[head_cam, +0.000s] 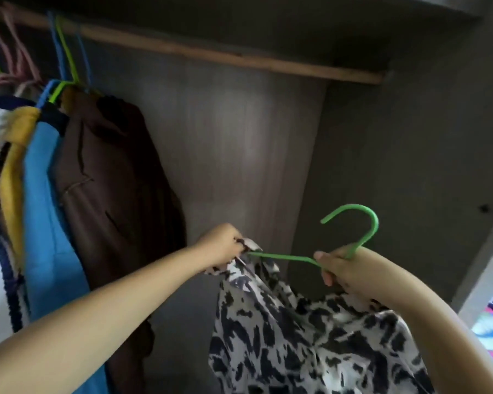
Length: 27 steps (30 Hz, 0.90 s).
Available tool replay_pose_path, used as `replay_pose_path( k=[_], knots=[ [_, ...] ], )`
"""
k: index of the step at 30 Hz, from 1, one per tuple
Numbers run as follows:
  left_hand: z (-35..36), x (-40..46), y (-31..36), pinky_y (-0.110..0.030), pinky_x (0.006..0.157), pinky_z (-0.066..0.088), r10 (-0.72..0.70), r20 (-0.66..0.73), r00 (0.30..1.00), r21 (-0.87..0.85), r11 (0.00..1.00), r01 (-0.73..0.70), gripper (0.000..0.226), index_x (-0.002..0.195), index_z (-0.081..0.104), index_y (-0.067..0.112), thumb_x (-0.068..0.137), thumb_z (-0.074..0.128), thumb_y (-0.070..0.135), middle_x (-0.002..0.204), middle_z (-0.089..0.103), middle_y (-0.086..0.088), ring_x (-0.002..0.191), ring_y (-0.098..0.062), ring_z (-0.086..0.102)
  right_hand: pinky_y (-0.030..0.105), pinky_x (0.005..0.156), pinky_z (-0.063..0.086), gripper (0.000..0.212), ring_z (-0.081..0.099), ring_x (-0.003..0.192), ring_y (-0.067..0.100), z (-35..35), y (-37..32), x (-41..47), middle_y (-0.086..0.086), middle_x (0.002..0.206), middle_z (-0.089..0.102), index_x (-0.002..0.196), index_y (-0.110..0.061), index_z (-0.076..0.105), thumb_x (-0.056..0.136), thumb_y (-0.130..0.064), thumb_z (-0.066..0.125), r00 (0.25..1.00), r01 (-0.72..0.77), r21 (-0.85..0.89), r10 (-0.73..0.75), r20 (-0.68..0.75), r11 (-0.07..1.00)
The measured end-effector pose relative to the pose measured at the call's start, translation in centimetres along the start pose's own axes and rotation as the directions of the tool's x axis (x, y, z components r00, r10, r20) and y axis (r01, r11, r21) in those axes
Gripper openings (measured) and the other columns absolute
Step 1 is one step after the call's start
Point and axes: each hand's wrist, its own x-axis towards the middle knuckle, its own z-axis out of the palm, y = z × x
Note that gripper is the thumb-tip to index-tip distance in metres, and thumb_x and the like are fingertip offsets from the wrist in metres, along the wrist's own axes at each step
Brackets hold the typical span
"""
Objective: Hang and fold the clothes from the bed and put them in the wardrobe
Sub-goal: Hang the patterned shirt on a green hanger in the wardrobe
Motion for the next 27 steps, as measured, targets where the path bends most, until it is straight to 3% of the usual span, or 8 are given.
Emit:
replay_pose_path(
  k=[3, 8, 11, 13, 16, 18, 24, 27],
  knots=[
    [0.9, -0.6, 3.2, -0.03, 0.069, 0.046, 0.16, 0.125, 0.979, 0.185, 0.966, -0.181, 0.023, 0.071, 0.066, 0.012, 0.089, 0.052, 0.014, 0.079, 0.058, -0.004, 0.081, -0.022, 0.057, 0.017, 0.036, 0.025, 0.042, 0.028, 0.033, 0.008, 1.4, -0.6, 0.9, -0.006, 0.041, 0.032, 0.067, -0.012, 0.057, 0.1, -0.036, 0.045, 0.985, -0.007, 0.02, 0.003, 0.174, 1.0],
    [-0.3, -0.9, 2.8, -0.029, 0.081, 0.048, 0.377, 0.289, 0.88, -0.096, 0.926, -0.365, 0.027, 0.113, 0.064, 0.024, 0.092, 0.057, 0.04, 0.103, 0.063, 0.003, 0.092, -0.011, 0.058, 0.017, 0.041, 0.025, 0.026, 0.031, 0.043, 0.007, -1.6, -0.2, 0.5, -0.002, 0.055, 0.031, 0.093, 0.0, 0.064, 0.1, -0.02, 0.048, 0.974, 0.049, 0.287, -0.11, 0.2, 0.957],
    [0.8, -1.3, 2.8, -0.022, 0.063, 0.044, 0.463, 0.14, 0.875, -0.266, 0.869, -0.417, 0.013, 0.091, 0.066, 0.019, 0.092, 0.06, 0.029, 0.075, 0.059, 0.007, 0.068, -0.001, 0.054, 0.022, 0.063, 0.051, 0.022, 0.065, 0.073, 0.016, -4.2, 0.4, -0.1, 0.006, 0.078, 0.065, 0.11, -0.004, 0.063, 0.098, -0.015, 0.049, 0.932, 0.112, 0.332, -0.215, 0.292, 0.937],
    [1.6, -0.9, 2.3, -0.023, 0.062, 0.038, 0.491, -0.024, 0.871, -0.262, 0.837, -0.48, 0.014, 0.08, 0.063, 0.021, 0.092, 0.059, 0.026, 0.069, 0.056, 0.009, 0.065, -0.002, 0.052, 0.03, 0.079, 0.056, 0.024, 0.067, 0.099, 0.018, -5.3, 2.3, 0.1, 0.006, 0.104, 0.069, 0.117, -0.012, 0.061, 0.098, -0.022, 0.049, 0.941, 0.043, 0.256, -0.125, 0.315, 0.966],
    [1.8, -0.6, 0.8, -0.021, 0.066, 0.038, 0.513, -0.179, 0.84, -0.203, 0.816, -0.542, 0.01, 0.08, 0.065, 0.027, 0.09, 0.062, 0.026, 0.076, 0.058, 0.014, 0.075, -0.003, 0.056, 0.029, 0.069, 0.058, 0.027, 0.063, 0.085, 0.013, -4.6, 5.7, 0.3, 0.003, 0.094, 0.065, 0.1, -0.016, 0.063, 0.1, -0.036, 0.044, 0.89, -0.174, -0.108, 0.203, 0.409, 0.979],
    [1.6, -0.7, 0.2, -0.023, 0.069, 0.042, 0.516, -0.226, 0.826, -0.173, 0.814, -0.555, 0.009, 0.087, 0.07, 0.021, 0.088, 0.063, 0.026, 0.08, 0.06, 0.011, 0.078, -0.007, 0.058, 0.019, 0.053, 0.05, 0.029, 0.059, 0.069, 0.008, -3.5, 7.5, 0.3, -0.003, 0.078, 0.062, 0.084, -0.018, 0.062, 0.1, -0.033, 0.044, 0.84, -0.192, -0.214, 0.273, 0.468, 0.958],
    [0.7, -0.7, -1.3, -0.03, 0.063, 0.047, 0.549, -0.332, 0.767, 0.076, 0.826, -0.559, 0.009, 0.092, 0.071, 0.015, 0.087, 0.067, 0.021, 0.081, 0.058, 0.007, 0.072, -0.015, 0.061, 0.018, 0.054, 0.049, 0.027, 0.051, 0.054, 0.008, -1.7, 9.0, 0.0, -0.004, 0.059, 0.054, 0.076, -0.014, 0.059, 0.091, -0.002, 0.04, 0.866, -0.22, 0.035, 0.178, 0.466, 0.975],
    [-0.5, -1.2, -2.4, -0.028, 0.042, 0.046, 0.661, -0.304, 0.686, 0.429, 0.738, -0.521, 0.019, 0.086, 0.067, 0.02, 0.088, 0.055, 0.034, 0.073, 0.054, 0.005, 0.056, -0.018, 0.06, 0.022, 0.055, 0.051, 0.027, 0.051, 0.056, 0.01, -2.6, 10.5, 0.0, 0.0, 0.064, 0.051, 0.078, -0.011, 0.059, 0.097, -0.004, 0.04, 0.919, -0.256, 0.175, 0.184, 0.348, 0.951]
  ],
)
